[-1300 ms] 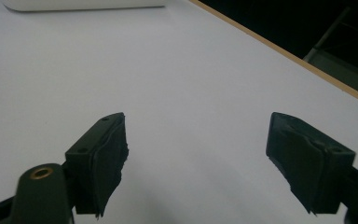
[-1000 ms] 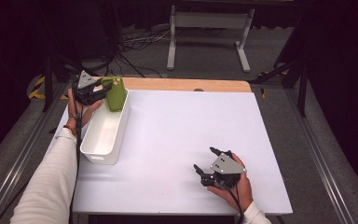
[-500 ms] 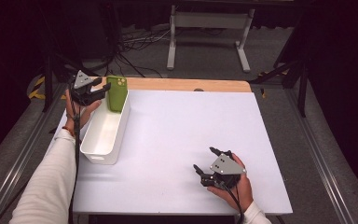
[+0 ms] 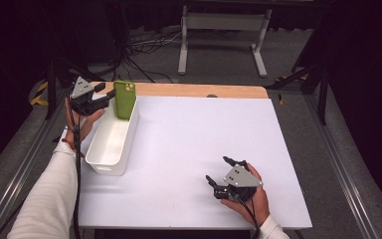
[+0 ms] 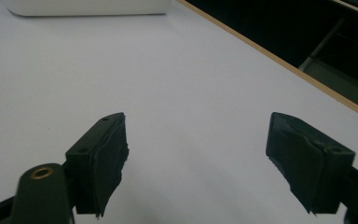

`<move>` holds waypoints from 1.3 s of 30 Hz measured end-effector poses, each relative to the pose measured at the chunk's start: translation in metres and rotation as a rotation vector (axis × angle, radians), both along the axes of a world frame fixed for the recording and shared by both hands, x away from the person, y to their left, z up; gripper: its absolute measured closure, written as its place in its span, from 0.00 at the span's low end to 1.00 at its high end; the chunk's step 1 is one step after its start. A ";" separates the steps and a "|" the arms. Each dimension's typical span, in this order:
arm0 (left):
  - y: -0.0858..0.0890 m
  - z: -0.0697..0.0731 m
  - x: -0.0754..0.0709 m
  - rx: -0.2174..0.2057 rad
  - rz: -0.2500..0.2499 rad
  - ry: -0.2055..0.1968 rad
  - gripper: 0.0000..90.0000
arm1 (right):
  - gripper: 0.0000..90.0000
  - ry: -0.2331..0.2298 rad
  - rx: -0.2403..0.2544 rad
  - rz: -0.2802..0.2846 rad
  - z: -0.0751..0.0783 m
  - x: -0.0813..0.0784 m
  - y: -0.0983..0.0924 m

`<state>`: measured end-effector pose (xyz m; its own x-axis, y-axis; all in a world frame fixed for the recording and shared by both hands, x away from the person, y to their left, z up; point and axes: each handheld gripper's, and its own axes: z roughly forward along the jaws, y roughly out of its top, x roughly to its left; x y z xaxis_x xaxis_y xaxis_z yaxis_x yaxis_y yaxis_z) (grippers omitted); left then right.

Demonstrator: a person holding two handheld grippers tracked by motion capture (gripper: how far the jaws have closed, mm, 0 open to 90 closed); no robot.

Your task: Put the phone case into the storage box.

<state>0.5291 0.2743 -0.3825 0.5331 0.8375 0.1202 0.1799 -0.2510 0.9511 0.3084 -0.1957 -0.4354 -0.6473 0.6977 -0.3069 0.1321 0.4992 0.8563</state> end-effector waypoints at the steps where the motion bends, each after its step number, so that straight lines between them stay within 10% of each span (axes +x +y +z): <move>1: 0.000 0.000 -0.001 0.000 0.000 0.000 0.55 | 0.24 -0.001 0.001 0.001 0.000 0.000 0.000; 22: 0.000 0.010 -0.041 0.000 -0.056 -0.043 0.46 | 0.24 -0.009 0.015 0.014 0.003 0.000 0.002; 39: -0.007 0.013 -0.073 -0.014 -0.084 -0.061 0.20 | 0.24 -0.008 0.039 -0.010 0.007 0.003 0.000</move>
<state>0.4560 0.2678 -0.3694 0.5938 0.7917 0.1433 0.1002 -0.2495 0.9632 0.3115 -0.1959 -0.4285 -0.6382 0.7154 -0.2844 0.1299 0.4641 0.8762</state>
